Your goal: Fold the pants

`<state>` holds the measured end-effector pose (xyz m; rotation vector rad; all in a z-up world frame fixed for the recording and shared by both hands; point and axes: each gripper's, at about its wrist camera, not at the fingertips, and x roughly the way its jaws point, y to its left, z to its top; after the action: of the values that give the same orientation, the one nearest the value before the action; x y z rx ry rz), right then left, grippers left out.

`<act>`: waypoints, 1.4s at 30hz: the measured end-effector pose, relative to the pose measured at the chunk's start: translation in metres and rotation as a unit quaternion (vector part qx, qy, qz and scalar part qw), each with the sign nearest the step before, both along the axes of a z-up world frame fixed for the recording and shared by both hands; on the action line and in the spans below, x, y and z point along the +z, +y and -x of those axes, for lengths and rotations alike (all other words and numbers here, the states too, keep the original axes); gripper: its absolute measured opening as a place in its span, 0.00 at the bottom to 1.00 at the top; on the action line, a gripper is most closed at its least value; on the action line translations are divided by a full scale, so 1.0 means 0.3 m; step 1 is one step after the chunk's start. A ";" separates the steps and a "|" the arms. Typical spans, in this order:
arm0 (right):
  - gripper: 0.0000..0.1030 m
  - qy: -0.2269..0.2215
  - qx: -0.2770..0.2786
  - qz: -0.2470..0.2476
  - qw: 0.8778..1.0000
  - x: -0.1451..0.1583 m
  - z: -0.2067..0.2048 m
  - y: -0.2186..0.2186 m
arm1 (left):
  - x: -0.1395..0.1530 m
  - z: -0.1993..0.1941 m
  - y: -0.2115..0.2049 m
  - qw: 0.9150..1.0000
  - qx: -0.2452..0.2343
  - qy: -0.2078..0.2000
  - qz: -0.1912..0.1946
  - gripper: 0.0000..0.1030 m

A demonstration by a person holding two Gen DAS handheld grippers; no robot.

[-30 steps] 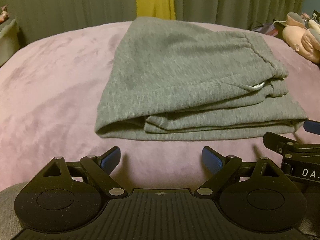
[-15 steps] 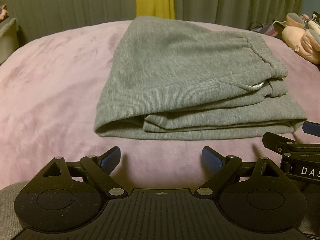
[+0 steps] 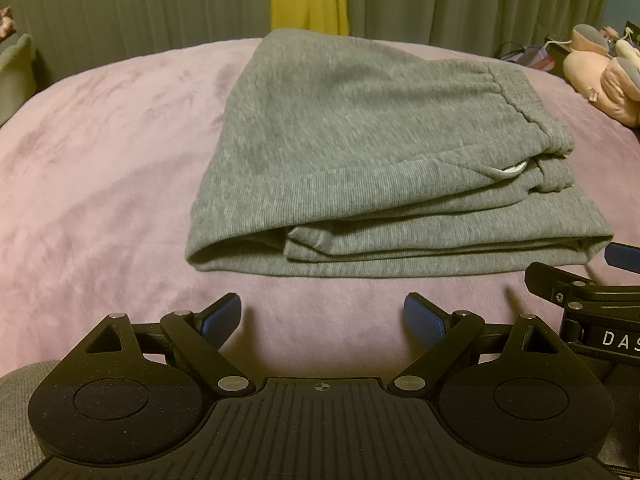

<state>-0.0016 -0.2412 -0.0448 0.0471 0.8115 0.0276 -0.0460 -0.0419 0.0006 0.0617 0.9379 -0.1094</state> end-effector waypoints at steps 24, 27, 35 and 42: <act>0.96 0.001 -0.001 0.000 1.000 0.000 0.001 -0.003 | -0.006 0.001 -0.002 1.000 0.000 0.001 0.000 0.90; 0.96 0.001 -0.001 0.000 1.000 -0.001 0.001 -0.004 | -0.006 0.000 -0.002 1.000 0.000 0.001 0.000 0.90; 0.96 0.001 -0.002 -0.001 1.000 -0.001 0.002 -0.005 | -0.014 0.005 -0.006 1.000 -0.003 0.005 0.001 0.90; 0.96 0.002 -0.003 -0.001 1.000 -0.002 0.003 -0.006 | -0.012 0.001 0.000 1.000 -0.002 0.008 0.006 0.90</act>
<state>-0.0026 -0.2429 -0.0454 0.0516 0.8153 0.0216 -0.0463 -0.0419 -0.0029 0.0517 0.9530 -0.1182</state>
